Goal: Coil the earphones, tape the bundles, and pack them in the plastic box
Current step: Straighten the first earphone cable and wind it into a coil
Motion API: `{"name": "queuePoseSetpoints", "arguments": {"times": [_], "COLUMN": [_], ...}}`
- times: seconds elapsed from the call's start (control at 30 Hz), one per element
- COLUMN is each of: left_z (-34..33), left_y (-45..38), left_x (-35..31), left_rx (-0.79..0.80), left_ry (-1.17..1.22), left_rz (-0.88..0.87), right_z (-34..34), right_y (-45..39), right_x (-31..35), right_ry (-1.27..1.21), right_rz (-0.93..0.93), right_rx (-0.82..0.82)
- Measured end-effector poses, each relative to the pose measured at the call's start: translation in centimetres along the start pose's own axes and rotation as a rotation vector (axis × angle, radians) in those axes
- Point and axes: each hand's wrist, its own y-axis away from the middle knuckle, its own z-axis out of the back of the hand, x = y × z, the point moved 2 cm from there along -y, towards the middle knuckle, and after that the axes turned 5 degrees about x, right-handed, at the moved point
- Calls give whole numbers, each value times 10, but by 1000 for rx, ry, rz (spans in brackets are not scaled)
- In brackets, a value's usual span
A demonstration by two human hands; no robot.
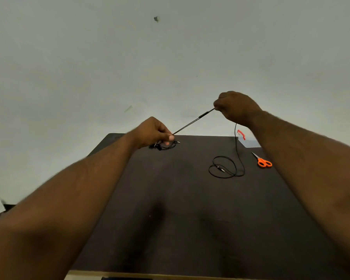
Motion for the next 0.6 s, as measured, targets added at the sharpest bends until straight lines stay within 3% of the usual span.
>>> {"name": "queuePoseSetpoints", "arguments": {"times": [0.17,0.33,0.6], "left_z": [27,45,54], "left_y": [-1,0,8], "left_x": [3,4,19], "left_rx": [-216,-277,-359], "left_ry": [-525,-887,-986], "left_rz": [-80,-89,-72], "right_z": [-12,-26,-34], "right_y": [10,14,24], "right_x": [-2,-1,-1], "right_ry": [-73,-126,-134], "right_rz": [-28,-48,-20], "right_rx": [61,73,98]}}
